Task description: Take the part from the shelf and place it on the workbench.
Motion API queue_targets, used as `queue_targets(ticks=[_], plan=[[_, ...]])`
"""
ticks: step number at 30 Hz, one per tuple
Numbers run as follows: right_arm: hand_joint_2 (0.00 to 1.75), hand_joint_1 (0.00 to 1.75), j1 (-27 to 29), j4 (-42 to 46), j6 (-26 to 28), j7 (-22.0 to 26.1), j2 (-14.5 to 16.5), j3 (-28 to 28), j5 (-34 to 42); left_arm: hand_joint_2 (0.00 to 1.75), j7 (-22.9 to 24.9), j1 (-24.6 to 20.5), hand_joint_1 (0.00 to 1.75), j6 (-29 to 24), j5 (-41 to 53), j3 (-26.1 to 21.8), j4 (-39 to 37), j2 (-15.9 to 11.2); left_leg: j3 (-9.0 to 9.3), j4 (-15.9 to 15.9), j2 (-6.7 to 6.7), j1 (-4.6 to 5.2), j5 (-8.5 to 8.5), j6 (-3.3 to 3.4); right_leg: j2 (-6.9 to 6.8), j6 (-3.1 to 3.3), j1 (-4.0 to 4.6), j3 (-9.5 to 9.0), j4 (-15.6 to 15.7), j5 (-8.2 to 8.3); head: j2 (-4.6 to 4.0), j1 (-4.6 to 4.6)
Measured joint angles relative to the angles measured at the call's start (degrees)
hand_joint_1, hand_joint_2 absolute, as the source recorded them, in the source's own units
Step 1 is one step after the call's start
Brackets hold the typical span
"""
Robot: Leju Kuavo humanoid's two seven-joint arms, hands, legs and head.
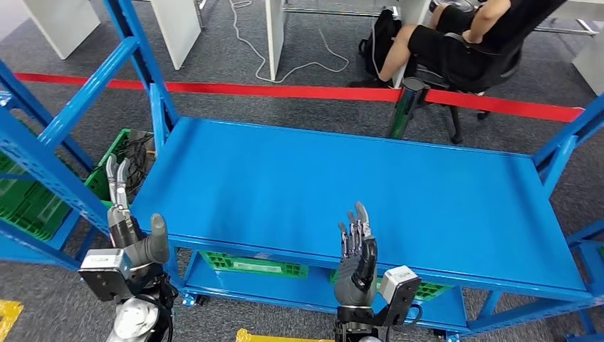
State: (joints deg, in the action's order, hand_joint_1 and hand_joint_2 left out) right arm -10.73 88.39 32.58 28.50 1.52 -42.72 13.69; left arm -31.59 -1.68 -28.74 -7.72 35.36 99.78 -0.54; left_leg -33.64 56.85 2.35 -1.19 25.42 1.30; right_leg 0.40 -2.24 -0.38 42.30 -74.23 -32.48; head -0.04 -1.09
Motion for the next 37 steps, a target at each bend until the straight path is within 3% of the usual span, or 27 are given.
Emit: queue_targets(ticks=[1, 2, 4, 5, 6, 8, 10, 13, 15, 16, 17, 18, 20, 22, 25, 28, 33, 37], plan=[[0.0, 0.0, 0.05, 0.0, 0.01, 0.0, -0.02, 0.02, 0.02, 0.0, 0.01, 0.0, 0.0, 0.0, 0.0, 0.0, -0.01, 0.01, 0.06, 0.07, 0.77, 0.0, 0.12, -0.07, -0.22, -0.01, -0.08, -0.7, 1.46, 1.18, 0.0, -0.23], [0.0, 0.0, 0.07, 0.0, 0.01, 0.0, -0.04, 0.05, 0.03, 0.0, 0.01, -0.01, 0.0, 0.0, 0.0, 0.0, -0.01, 0.02, 0.17, 0.14, 1.49, 0.02, 0.25, -0.18, -0.77, 0.1, -0.07, -2.53, 5.0, 3.05, 0.0, -0.48], [0.0, 0.0, 0.0, 0.01, 0.0, 0.01, -0.04, 0.09, 0.03, 0.0, 0.01, -0.05, 0.0, 0.01, 0.0, -0.01, 0.0, 0.08, 0.48, 0.24, 2.78, 0.2, 0.56, -0.55, -3.29, 0.67, 0.41, -6.8, 13.06, 5.67, 0.0, -0.86], [0.0, 0.0, -0.04, 0.01, 0.0, 0.02, -0.02, 0.1, 0.03, 0.0, 0.01, -0.07, 0.0, 0.01, 0.0, -0.01, 0.01, 0.1, 0.6, 0.27, 3.36, 0.31, 0.66, -0.82, -4.15, 1.02, 0.71, -8.21, 15.48, 6.18, 0.0, -0.93], [0.0, 0.0, -0.08, 0.01, 0.0, 0.04, 0.01, 0.1, 0.04, 0.0, 0.01, -0.08, 0.0, 0.02, 0.01, -0.01, 0.01, 0.12, 0.69, 0.27, 3.94, 0.41, 0.72, -1.09, -4.47, 1.34, 0.99, -8.7, 16.45, 6.14, 0.0, -0.92], [0.0, 0.0, -0.04, 0.03, 0.01, 0.07, 0.01, 0.13, 0.04, 0.0, 0.01, -0.11, 0.0, 0.04, 0.01, 0.01, 0.02, 0.16, 0.86, 0.16, 5.13, 0.45, 0.84, -1.7, -3.03, 1.92, 1.08, -8.82, 16.68, 6.43, 0.0, -0.83], [0.0, 0.0, 0.05, 0.07, 0.02, 0.1, 0.03, 0.19, 0.04, 0.0, -0.03, -0.21, 0.0, 0.05, 0.03, 0.01, 0.04, 0.18, 0.42, 1.4, 3.73, 0.21, 1.91, -2.28, -1.63, 2.54, 0.78, -9.38, 17.39, 6.85, 0.0, -0.51], [0.0, 0.0, -0.03, 0.03, 0.12, 0.08, 0.17, 0.24, 0.0, 0.0, -0.06, -0.14, 0.0, 0.02, 0.01, 0.04, 0.01, 0.13, -4.27, 10.9, -1.12, -0.07, 6.08, -2.66, 0.17, 3.16, 0.46, -9.85, 17.85, 7.09, 0.0, 0.59], [0.0, 0.0, 0.05, -0.08, 0.55, -0.09, 0.21, 0.25, -0.24, 0.87, 0.07, 0.02, 0.0, -0.08, -0.13, 0.04, -0.12, 0.05, -7.23, 15.67, -2.02, -0.07, 6.74, -2.74, 1.29, 3.3, 0.55, -9.86, 17.68, 6.94, 0.0, 1.25], [0.0, 0.0, 0.1, -0.14, 0.89, -0.26, 0.21, 0.25, -0.41, 1.31, 0.16, 0.03, 0.0, -0.16, -0.21, 0.04, -0.2, 0.02, -7.31, 15.01, -2.11, -0.07, 5.52, -2.7, 1.85, 3.27, 0.58, -9.91, 17.53, 6.81, 0.0, 1.44], [0.0, 0.0, 0.12, -0.19, 1.22, -0.44, 0.21, 0.25, -0.55, 1.75, 0.3, 0.0, 0.0, -0.3, -0.25, 0.04, -0.26, -0.01, -6.29, 12.17, -2.17, -0.09, 3.48, -2.6, 2.31, 3.18, 0.57, -9.99, 17.3, 6.6, 0.0, 1.67], [0.0, 0.0, 0.13, -0.21, 1.54, -0.65, 0.21, 0.25, -0.63, 1.75, 0.49, -0.04, 0.0, -0.5, -0.17, 0.04, -0.3, -0.01, -4.68, 8.34, -2.33, -0.12, 1.58, -2.47, 2.67, 3.0, 0.54, -10.04, 17.04, 6.33, 0.0, 1.91], [0.0, 0.0, 0.09, -0.22, 2.12, -1.02, 0.21, 0.25, -0.67, 0.87, 0.96, -0.12, 0.0, -0.92, 0.31, 0.05, -0.33, -0.01, -1.7, 2.48, -2.87, -0.08, -0.15, -2.23, 3.12, 2.4, 0.61, -9.79, 16.45, 5.84, 0.0, 2.42], [0.0, 0.0, 0.05, -0.23, 2.63, -1.43, 0.2, 0.25, -0.67, 0.0, 1.38, -0.12, 0.0, -1.1, 0.77, 0.06, -0.34, 0.01, -0.88, 1.17, -3.27, -0.02, 0.06, -2.1, 3.24, 2.11, 0.72, -9.36, 15.99, 5.67, 0.0, 2.55], [0.0, 0.0, 0.0, -0.22, 3.27, -2.07, 0.15, 0.25, -0.97, 0.0, 1.7, -0.09, 0.0, -1.01, 0.97, 0.04, -0.36, 0.03, -0.95, 1.1, -3.41, 0.12, -0.08, -2.07, 3.14, 2.77, 0.67, -9.37, 15.96, 5.72, 0.0, 2.14], [0.0, 0.0, -0.02, -0.21, 3.78, -2.68, 0.14, 0.23, -1.52, 0.0, 1.74, -0.1, 0.0, -0.92, 1.01, 0.05, -0.36, 0.04, -0.93, 1.1, -3.45, 0.24, 0.0, -1.93, 3.09, 2.8, 0.6, -9.61, 16.39, 5.74, 0.0, 1.79], [0.0, 0.0, -0.01, -0.2, 3.98, -2.84, 0.14, 0.22, -1.73, 0.0, 1.74, -0.09, 0.0, -0.92, 1.01, 0.05, -0.36, 0.04, -0.93, 1.1, -3.44, 0.29, 0.04, -1.56, 3.08, 2.3, 0.56, -9.76, 16.85, 5.94, 0.0, 1.36], [0.0, 0.0, -0.01, -0.2, 4.06, -2.94, 0.14, 0.2, -1.83, 0.0, 1.74, -0.09, 0.0, -0.92, 1.01, 0.07, -0.36, 0.04, -0.93, 1.1, -3.43, 0.34, -0.03, -1.41, 3.08, 1.44, 0.46, -9.78, 16.97, 6.0, 0.0, 1.14]])
